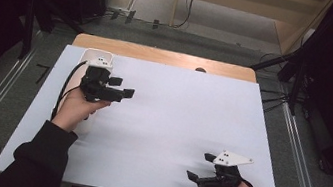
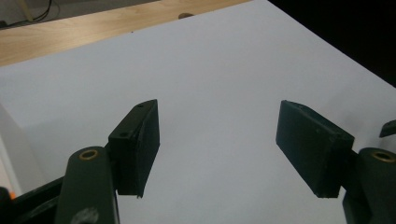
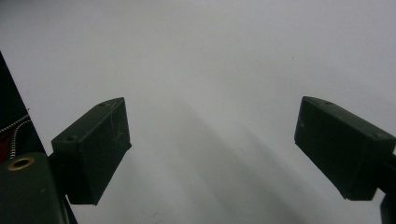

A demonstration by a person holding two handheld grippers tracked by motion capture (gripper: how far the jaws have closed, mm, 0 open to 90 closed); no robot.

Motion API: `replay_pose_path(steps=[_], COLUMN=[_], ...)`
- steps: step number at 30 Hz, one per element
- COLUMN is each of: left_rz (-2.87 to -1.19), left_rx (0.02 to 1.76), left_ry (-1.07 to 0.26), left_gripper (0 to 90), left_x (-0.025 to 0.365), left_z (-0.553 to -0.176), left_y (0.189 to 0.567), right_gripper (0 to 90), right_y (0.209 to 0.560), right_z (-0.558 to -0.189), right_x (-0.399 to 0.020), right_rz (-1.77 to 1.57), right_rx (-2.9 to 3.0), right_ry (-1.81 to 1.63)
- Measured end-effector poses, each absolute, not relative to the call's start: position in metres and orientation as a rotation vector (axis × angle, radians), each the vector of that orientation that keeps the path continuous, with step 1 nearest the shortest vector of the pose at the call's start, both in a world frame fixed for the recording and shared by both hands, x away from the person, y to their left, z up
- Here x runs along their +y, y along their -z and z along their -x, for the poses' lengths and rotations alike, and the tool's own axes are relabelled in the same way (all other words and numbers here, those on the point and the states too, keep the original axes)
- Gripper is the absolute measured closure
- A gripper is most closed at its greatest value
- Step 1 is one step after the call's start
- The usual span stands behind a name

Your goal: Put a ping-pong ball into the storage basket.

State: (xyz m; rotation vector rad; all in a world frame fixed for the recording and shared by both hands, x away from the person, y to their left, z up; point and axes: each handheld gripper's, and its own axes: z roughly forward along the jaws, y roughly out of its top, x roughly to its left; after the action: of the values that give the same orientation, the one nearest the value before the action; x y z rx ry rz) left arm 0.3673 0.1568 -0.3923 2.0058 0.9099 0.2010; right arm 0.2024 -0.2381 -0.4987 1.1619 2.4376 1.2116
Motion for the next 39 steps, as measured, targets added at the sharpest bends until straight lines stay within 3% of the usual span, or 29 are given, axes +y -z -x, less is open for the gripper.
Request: replay_pose_path(steps=[28,39], left_rz=[-2.046,-2.102], left_rx=[0.731,0.685], left_ry=[-0.125,-0.168], left_gripper=[27.2,27.2], left_x=[0.152,0.146], left_z=[-0.324,-0.304], left_y=[0.407,0.427], right_gripper=[9.1,9.1], right_y=[0.499,0.499], right_z=[-0.202,-0.202], right_x=[-0.238,-0.237], right_rz=[-1.169,-1.165], right_rx=[2.442,2.445], right_ry=[-1.213,-1.212])
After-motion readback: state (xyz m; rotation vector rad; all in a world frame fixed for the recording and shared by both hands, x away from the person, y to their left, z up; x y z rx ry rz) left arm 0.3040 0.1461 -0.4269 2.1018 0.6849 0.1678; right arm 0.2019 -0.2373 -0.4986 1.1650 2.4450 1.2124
